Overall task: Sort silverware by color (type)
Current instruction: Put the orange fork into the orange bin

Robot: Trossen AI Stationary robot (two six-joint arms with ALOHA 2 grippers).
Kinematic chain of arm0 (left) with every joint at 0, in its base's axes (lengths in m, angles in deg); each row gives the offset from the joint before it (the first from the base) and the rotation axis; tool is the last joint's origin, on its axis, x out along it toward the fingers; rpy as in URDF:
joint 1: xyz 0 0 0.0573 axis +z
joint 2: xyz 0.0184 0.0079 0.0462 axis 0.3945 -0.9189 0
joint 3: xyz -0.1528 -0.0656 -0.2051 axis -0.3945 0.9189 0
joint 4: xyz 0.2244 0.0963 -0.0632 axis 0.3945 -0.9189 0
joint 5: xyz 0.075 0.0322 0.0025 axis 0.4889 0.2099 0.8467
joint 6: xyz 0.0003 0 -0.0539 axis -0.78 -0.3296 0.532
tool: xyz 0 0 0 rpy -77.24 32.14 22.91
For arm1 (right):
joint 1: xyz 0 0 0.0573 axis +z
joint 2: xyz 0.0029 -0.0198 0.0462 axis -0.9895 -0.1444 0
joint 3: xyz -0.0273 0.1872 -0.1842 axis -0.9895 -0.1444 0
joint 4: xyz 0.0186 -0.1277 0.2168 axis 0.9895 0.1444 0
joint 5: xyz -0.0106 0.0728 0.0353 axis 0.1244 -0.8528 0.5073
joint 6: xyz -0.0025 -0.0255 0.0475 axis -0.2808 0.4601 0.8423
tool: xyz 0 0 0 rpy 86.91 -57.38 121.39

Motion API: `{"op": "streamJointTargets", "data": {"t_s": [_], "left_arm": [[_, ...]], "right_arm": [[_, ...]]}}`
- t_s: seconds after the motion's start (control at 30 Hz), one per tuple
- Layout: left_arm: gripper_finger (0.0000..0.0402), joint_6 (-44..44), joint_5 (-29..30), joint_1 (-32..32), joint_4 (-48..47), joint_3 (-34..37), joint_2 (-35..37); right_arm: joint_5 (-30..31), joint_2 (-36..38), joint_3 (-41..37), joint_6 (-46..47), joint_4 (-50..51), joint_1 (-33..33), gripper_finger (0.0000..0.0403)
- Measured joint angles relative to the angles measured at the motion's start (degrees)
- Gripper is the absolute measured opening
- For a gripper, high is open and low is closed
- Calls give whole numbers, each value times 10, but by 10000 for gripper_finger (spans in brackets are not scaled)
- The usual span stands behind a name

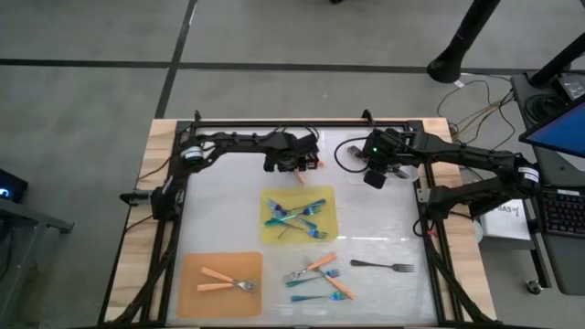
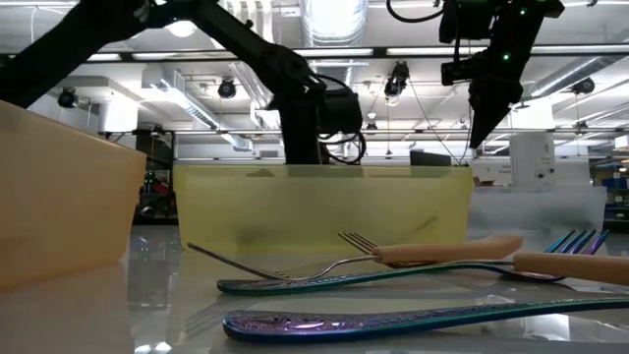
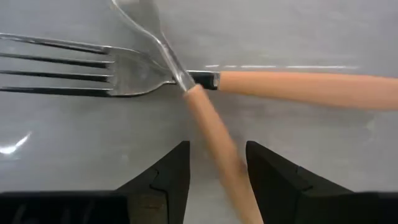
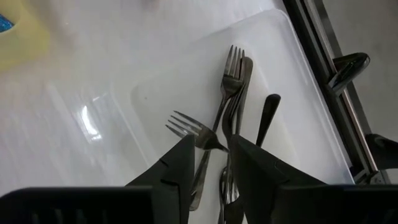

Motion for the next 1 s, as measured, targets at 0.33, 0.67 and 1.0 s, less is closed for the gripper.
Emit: {"op": "streamJointTargets", "data": {"t_s": [0.33, 0.67, 1.0], "left_arm": [[73, -151, 34, -5, -261, -272, -153], [29, -195, 48, -4, -279, -322, -183], [29, -252, 127, -11, -305, -384, -158]], "right_arm": [[0, 0, 0, -3, 0, 0, 101], [0, 0, -3, -7, -2, 0, 95], [0, 0, -9, -5, -7, 0, 101]]}}
